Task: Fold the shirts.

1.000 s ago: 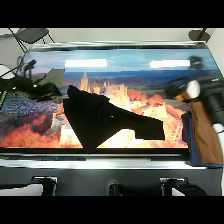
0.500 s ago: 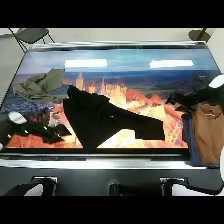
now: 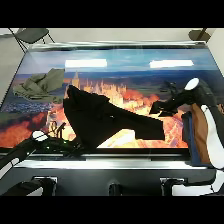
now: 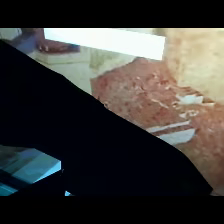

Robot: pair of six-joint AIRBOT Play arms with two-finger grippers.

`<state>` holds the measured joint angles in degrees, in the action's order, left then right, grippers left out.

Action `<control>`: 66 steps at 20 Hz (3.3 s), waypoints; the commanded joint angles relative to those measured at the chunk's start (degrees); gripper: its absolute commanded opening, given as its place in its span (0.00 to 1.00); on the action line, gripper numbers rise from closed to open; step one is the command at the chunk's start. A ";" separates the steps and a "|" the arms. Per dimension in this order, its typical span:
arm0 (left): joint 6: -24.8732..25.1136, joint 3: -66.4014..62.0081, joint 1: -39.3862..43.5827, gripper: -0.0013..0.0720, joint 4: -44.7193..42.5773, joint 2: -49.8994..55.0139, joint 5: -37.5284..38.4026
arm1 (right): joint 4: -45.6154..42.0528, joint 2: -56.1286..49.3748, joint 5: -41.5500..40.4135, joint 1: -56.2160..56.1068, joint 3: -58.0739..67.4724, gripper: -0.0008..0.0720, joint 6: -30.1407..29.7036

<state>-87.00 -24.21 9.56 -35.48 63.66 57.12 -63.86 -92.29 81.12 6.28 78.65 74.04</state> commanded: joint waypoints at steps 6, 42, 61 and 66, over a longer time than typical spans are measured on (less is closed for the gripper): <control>0.70 0.81 4.11 0.45 4.02 6.21 -6.08 | -0.04 -3.28 -1.64 -4.81 0.04 0.99 -5.92; 0.59 -56.63 -9.51 0.05 -23.47 -17.14 4.68 | 5.03 30.99 -28.44 -2.01 12.81 0.07 3.41; 0.48 -70.40 -9.62 0.06 -29.16 -9.55 4.94 | -11.74 48.74 -11.89 -1.60 13.57 0.07 17.29; 0.61 -55.87 -9.62 0.06 -29.27 6.93 1.55 | -10.49 25.11 -15.34 -3.19 8.57 0.07 17.07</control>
<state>-86.50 -87.02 0.01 -64.51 62.19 60.10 -75.26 -55.24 66.46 4.12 89.34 91.07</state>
